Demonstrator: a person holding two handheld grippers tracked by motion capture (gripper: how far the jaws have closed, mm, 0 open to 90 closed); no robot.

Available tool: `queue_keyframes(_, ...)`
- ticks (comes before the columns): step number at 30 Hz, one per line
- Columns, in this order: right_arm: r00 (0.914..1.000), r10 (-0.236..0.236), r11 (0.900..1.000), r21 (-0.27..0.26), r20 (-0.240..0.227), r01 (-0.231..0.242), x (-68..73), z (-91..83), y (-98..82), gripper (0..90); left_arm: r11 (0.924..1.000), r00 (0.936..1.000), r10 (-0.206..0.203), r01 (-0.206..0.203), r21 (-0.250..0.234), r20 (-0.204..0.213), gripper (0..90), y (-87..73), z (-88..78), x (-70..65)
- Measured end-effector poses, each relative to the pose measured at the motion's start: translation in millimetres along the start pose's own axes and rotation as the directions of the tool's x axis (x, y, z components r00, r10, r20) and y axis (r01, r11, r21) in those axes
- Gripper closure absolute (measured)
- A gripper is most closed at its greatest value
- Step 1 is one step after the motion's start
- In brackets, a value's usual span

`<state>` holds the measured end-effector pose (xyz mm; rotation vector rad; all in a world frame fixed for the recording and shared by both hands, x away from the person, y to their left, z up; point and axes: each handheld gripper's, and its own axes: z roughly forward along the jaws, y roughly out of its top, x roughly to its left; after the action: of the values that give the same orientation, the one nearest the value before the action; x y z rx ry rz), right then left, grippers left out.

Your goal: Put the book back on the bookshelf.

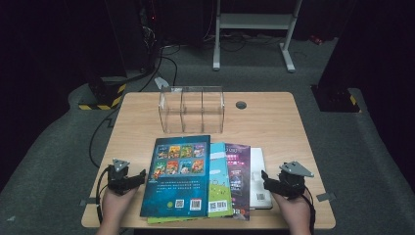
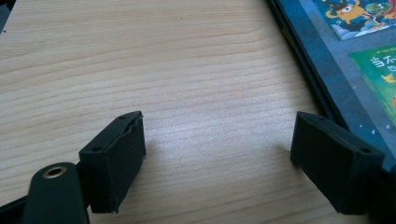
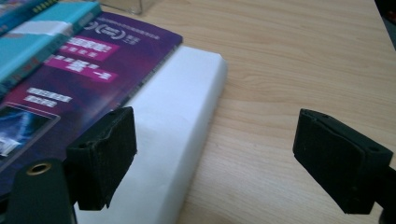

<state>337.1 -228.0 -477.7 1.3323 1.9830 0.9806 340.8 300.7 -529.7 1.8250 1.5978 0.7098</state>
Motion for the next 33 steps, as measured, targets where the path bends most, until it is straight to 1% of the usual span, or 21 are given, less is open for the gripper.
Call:
queue_keyframes(1, 1.0, 0.0, 1.0, 0.0, 0.0, 0.0, 0.0, 0.0, 0.0, 13.6, 1.0, 1.0, 0.0, 0.0, 0.0, 0.0, 18.0, 0.0, 0.0, 0.0)
queue_keyframes(3, 0.9998, -0.004, 1.0, -0.014, -0.018, 0.004, 4.9, -2.3, 3.3, 13.6, 1.0, 1.0, 0.0, 0.0, 0.0, 0.002, 18.0, 0.0, -0.1, -0.2)
queue_keyframes(6, 0.9992, -0.012, 1.0, -0.023, -0.038, 0.011, 12.0, -4.5, 6.0, 13.7, 0.9997, 0.9995, 0.024, -0.024, -0.004, 0.018, 22.4, -0.4, -1.2, -0.4)
queue_keyframes(7, 0.9986, -0.028, 0.999, -0.034, -0.045, 0.026, 15.0, -5.1, 6.9, 13.7, 0.9997, 0.9995, 0.023, -0.023, -0.005, 0.019, 22.4, -0.5, -1.2, -0.4)
queue_keyframes(9, 0.9982, -0.029, 0.999, -0.035, -0.052, 0.027, 17.3, -5.8, 7.5, 13.7, 0.9997, 0.9995, 0.024, -0.024, -0.004, 0.018, 22.3, -0.6, -1.3, -0.4)
queue_keyframes(10, 0.9973, -0.035, 0.999, -0.043, -0.065, 0.032, 22.4, -7.1, 8.4, 13.7, 0.9997, 0.9996, 0.023, -0.023, -0.003, 0.019, 21.3, -0.9, -1.6, -0.7)
queue_keyframes(14, 0.995, -0.05, 0.998, -0.048, -0.087, 0.046, 34.1, -8.9, 9.3, 13.8, 0.9998, 0.9997, 0.018, -0.018, -0.003, 0.019, 20.9, -1.1, -1.8, -1.1)
queue_keyframes(16, 0.9942, -0.052, 0.997, -0.054, -0.094, 0.047, 36.9, -9.4, 9.9, 13.8, 0.9997, 0.9995, 0.025, -0.025, -0.003, 0.02, 20.8, -1.3, -2.1, -0.7)
queue_keyframes(17, 0.9934, -0.039, 0.997, -0.066, -0.108, 0.032, 41.6, -10.6, 10.9, 13.8, 0.9997, 0.9995, 0.024, -0.024, -0.005, 0.02, 20.8, -1.7, -2.3, -1.1)
queue_keyframes(18, 0.9934, -0.039, 0.997, -0.066, -0.108, 0.032, 41.6, -10.6, 10.9, 13.8, 0.9997, 0.9995, 0.024, -0.024, -0.005, 0.02, 20.8, -1.8, -2.4, -1.1)
queue_keyframes(20, 0.9904, -0.023, 0.998, -0.068, -0.137, 0.014, 46.6, -10.4, 12.3, 13.8, 0.9997, 0.9996, 0.023, -0.023, -0.003, 0.019, 20.7, -1.9, -2.6, -1.2)
queue_keyframes(21, 0.9881, -0.026, 0.998, -0.068, -0.151, 0.015, 51.1, -9.1, 13.2, 13.9, 0.9998, 0.9997, 0.019, -0.019, -0.001, 0.015, 20.4, -2.0, -2.9, -1.4)
queue_keyframes(22, 0.9881, -0.026, 0.998, -0.068, -0.151, 0.015, 51.1, -9.1, 13.2, 13.9, 0.9998, 0.9997, 0.019, -0.019, -0.001, 0.015, 20.0, -2.0, -2.9, -1.4)
queue_keyframes(23, 0.9864, -0.046, 0.997, -0.064, -0.158, 0.037, 57.7, -7.2, 13.7, 13.9, 0.9999, 0.9998, 0.014, -0.014, 0.0, 0.011, 19.4, -2.3, -2.9, -1.2)
queue_keyframes(25, 0.9855, -0.055, 0.997, -0.064, -0.16, 0.045, 59.6, -6.6, 13.6, 13.9, 0.9999, 0.9999, 0.013, -0.013, 0.001, 0.008, 19.1, -2.3, -2.9, -1.0)
queue_keyframes(27, 0.9811, -0.066, 0.996, -0.063, -0.182, 0.056, 67.1, -5.4, 13.2, 13.9, 0.9999, 0.9999, 0.01, -0.01, 0.003, 0.007, 18.6, -2.3, -3.1, -0.7)
queue_keyframes(28, 0.9811, -0.066, 0.996, -0.063, -0.182, 0.056, 67.1, -5.4, 13.2, 13.9, 0.9999, 0.9999, 0.01, -0.01, 0.003, 0.007, 18.6, -2.3, -3.1, -0.8)
queue_keyframes(29, 0.9778, -0.077, 0.996, -0.065, -0.195, 0.066, 71.9, -4.6, 13.7, 14.2, 0.9999, 0.9999, 0.01, -0.01, 0.003, 0.007, 18.6, -2.3, -3.1, -0.8)
queue_keyframes(30, 0.9778, -0.077, 0.996, -0.065, -0.195, 0.066, 71.9, -4.6, 13.7, 14.2, 1.0, 0.9999, 0.01, -0.01, 0.001, 0.007, 18.6, -2.3, -3.0, -0.7)
queue_keyframes(31, 0.975, -0.079, 0.995, -0.068, -0.208, 0.067, 76.6, -3.8, 13.9, 14.2, 1.0, 0.9999, 0.01, -0.01, 0.003, 0.007, 18.6, -2.3, -3.0, -0.6)
queue_keyframes(33, 0.9737, -0.088, 0.995, -0.068, -0.21, 0.075, 78.4, -3.0, 14.2, 14.2, 1.0, 0.9999, 0.009, -0.009, 0.002, 0.007, 18.7, -2.3, -3.1, -0.5)
